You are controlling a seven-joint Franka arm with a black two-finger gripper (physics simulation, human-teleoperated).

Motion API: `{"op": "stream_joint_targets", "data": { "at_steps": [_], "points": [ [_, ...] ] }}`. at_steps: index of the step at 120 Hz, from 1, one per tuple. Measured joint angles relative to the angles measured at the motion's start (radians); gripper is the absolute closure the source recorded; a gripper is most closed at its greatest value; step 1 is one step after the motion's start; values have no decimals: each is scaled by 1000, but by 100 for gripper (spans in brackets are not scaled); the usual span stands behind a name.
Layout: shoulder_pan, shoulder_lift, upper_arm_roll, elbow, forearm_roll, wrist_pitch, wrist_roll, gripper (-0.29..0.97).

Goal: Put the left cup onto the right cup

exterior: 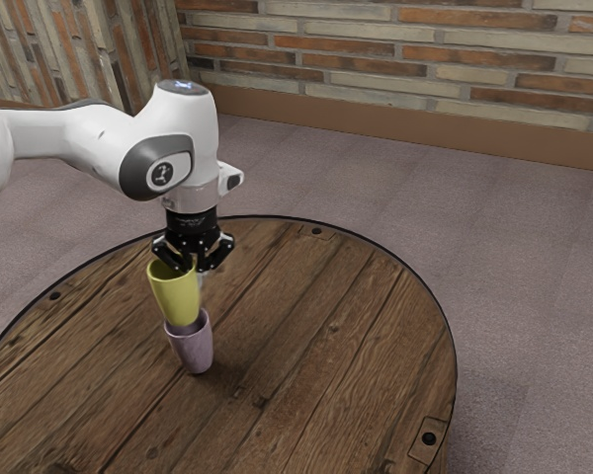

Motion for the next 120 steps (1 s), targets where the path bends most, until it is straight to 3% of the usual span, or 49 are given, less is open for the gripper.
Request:
{"op": "stream_joint_targets", "data": {
  "at_steps": [120],
  "points": [
    [17, 22, 17, 9, 24, 44, -8, 78]
  ]
}}
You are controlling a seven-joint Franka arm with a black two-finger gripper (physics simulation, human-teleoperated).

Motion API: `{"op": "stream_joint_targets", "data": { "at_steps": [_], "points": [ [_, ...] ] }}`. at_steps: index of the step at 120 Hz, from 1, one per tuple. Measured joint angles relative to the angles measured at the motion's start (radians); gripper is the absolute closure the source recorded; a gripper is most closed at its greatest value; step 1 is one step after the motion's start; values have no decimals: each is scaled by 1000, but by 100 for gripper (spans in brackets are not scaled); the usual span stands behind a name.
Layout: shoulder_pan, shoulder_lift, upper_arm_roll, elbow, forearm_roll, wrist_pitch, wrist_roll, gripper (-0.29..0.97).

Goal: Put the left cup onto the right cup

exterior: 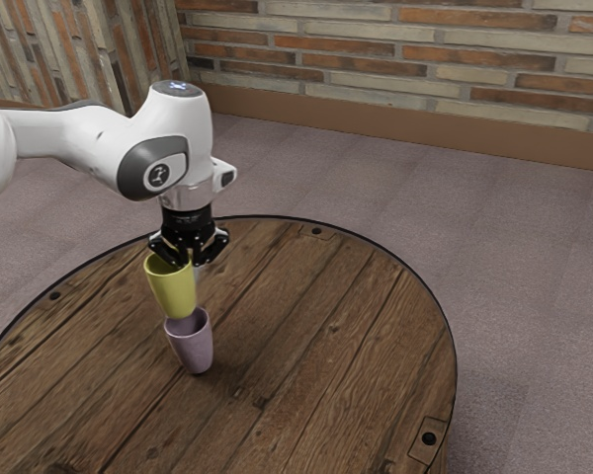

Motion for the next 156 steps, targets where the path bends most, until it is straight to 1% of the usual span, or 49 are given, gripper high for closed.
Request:
{"op": "stream_joint_targets", "data": {
  "at_steps": [27, 49, 66, 104, 156],
  "points": [
    [10, -2, -16, -2, -1, -3, -9, 78],
    [-6, -6, -36, -5, -1, -6, -26, 78],
    [-18, -5, -36, -5, -1, -8, -36, 78],
    [5, -3, -35, -7, -1, -4, -49, 78],
    [-6, -12, -36, -42, -7, 9, -77, 78]
  ]
}}
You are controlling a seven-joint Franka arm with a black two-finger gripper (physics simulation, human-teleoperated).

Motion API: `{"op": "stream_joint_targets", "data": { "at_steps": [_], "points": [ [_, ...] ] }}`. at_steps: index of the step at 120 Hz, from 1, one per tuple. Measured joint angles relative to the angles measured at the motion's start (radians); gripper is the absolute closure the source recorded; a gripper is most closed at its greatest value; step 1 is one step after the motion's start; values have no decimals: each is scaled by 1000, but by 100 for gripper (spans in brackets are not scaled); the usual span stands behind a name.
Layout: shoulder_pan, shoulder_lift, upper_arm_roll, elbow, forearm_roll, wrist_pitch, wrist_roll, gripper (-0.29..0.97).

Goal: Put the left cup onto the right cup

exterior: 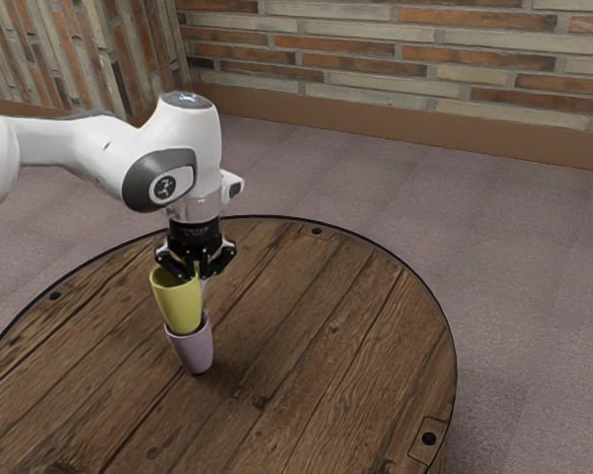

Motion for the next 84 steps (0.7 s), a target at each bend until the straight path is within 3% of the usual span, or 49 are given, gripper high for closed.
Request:
{"op": "stream_joint_targets", "data": {
  "at_steps": [84],
  "points": [
    [3, 9, 3, -5, 4, 44, -21, 78]
  ]
}}
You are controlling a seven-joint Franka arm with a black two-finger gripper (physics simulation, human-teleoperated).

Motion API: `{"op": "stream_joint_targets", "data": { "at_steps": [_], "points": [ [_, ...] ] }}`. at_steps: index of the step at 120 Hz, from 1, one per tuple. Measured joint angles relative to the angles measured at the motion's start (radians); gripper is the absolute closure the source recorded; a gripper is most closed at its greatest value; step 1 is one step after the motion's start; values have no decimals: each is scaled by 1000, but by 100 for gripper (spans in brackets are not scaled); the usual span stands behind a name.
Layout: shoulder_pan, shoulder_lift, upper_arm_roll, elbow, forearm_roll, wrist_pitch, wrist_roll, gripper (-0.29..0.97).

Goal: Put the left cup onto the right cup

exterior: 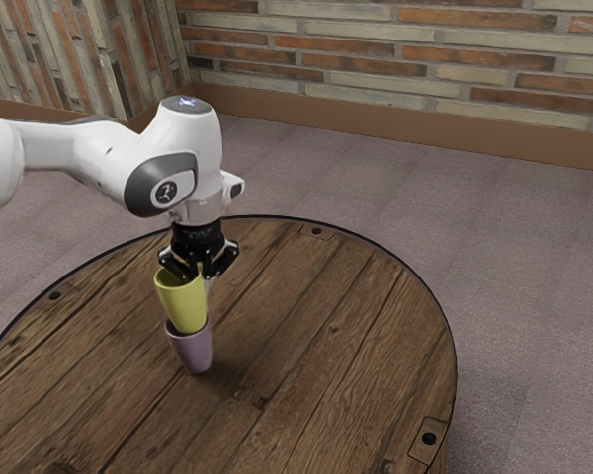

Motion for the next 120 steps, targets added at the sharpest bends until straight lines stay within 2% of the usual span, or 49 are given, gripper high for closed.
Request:
{"op": "stream_joint_targets", "data": {
  "at_steps": [120],
  "points": [
    [2, 4, 13, 2, 2, -1, 11, 78]
  ]
}}
